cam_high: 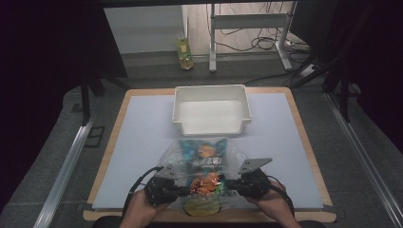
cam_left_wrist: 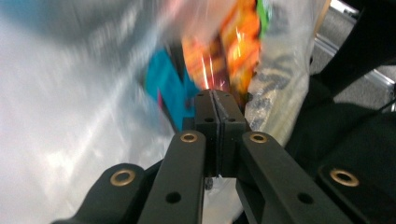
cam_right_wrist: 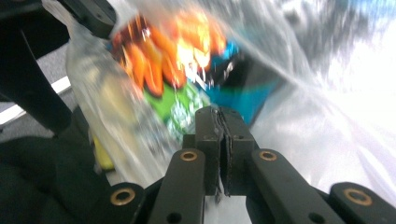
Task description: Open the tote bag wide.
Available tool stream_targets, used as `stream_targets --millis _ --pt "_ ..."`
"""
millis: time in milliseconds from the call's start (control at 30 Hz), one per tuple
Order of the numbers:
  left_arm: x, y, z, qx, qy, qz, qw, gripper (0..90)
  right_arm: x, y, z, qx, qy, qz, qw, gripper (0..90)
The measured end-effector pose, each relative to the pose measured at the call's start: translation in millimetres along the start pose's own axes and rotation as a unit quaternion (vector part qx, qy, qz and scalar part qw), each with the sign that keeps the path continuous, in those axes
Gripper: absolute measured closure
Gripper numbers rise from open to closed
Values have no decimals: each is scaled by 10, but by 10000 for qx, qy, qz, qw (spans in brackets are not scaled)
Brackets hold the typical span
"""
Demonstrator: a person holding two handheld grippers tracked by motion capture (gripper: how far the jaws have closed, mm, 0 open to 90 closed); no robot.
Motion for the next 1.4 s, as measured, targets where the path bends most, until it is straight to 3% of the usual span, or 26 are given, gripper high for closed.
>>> stream_targets --millis 200,600,700,933,1033,1233,1400 --pt "-163 8 -32 16 108 -4 9999 893 -201 -40 27 -47 -262 58 9996 862" --pt "-477 -79 47 267 -216 10 9994 893 -455 -32 6 -189 -631 91 9978 874" --pt "-534 -121 72 226 -240 -70 9994 894 -512 -34 2 -169 -661 134 9976 876" --pt "-577 -174 51 218 -232 -110 9994 894 -598 -31 -72 -134 -627 248 9976 886" --pt "-558 -242 29 380 -199 -128 9990 894 -635 2 -117 -148 -599 316 9976 887" --pt "-524 -445 -62 470 -29 -520 9975 894 -658 148 -188 -430 -600 354 9966 887" --pt "-395 -351 -166 311 138 -416 9986 890 -541 160 -219 -361 -422 367 9978 886"
Point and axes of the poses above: each handheld gripper's, and its own axes: z roughly forward along the jaws, x roughly out of its top, y roughly to its right, the point moved 10 cm from there along z, roughly forward along the jaws, and after that the axes turned 6 degrees about -z, right-handed, at the moved point
